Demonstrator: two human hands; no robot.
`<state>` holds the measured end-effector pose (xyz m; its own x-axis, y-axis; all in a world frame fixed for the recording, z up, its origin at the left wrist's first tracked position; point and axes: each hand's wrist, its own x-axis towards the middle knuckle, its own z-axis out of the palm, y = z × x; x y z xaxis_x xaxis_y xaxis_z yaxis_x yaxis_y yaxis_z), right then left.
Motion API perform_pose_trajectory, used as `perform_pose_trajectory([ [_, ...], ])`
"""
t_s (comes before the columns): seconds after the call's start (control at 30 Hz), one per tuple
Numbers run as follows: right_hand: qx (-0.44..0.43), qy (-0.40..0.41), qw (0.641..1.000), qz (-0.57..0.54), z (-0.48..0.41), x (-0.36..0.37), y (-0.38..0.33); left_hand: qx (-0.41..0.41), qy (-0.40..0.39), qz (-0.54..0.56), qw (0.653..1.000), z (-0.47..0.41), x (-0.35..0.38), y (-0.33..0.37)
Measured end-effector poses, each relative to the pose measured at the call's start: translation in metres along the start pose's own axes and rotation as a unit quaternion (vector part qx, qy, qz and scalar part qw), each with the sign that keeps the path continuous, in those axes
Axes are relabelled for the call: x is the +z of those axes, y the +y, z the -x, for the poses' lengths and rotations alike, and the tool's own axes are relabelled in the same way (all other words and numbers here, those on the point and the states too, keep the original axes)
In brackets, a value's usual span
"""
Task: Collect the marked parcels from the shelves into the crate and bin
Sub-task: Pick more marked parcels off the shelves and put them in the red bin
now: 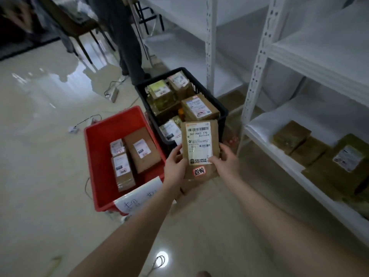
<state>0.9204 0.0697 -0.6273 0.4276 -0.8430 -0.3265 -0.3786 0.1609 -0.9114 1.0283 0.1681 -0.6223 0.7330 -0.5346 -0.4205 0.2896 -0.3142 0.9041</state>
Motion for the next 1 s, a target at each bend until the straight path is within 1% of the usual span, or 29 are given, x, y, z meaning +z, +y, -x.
perform_pose_trajectory([
  [0.2,-0.056,-0.109,0.990,0.066,-0.035,0.117,-0.035,-0.001,0.124,0.058,0.991,-0.059,-0.087,0.009],
  [0.37,-0.074,-0.198,0.970,0.121,-0.080,0.207,-0.039,-0.007,0.195,0.012,0.981,-0.121,-0.149,0.000],
  [0.47,-0.075,-0.237,0.954,0.170,-0.109,0.250,-0.033,-0.036,0.195,-0.034,0.980,-0.162,-0.182,-0.019],
  [0.6,-0.032,-0.270,0.936,0.221,-0.130,0.292,-0.009,-0.092,0.186,-0.066,0.976,-0.195,-0.207,-0.055],
  [0.73,0.018,-0.266,0.927,0.264,-0.143,0.325,0.016,-0.134,0.172,-0.090,0.972,-0.223,-0.225,-0.090],
  [0.83,0.032,-0.262,0.921,0.288,-0.151,0.345,0.033,-0.155,0.161,-0.093,0.970,-0.243,-0.235,-0.107],
  [0.93,0.044,-0.234,0.920,0.313,-0.160,0.363,0.043,-0.183,0.143,-0.086,0.969,-0.260,-0.240,-0.119],
  [1.0,0.058,-0.225,0.913,0.336,-0.164,0.371,0.047,-0.202,0.133,-0.093,0.966,-0.267,-0.239,-0.128],
])
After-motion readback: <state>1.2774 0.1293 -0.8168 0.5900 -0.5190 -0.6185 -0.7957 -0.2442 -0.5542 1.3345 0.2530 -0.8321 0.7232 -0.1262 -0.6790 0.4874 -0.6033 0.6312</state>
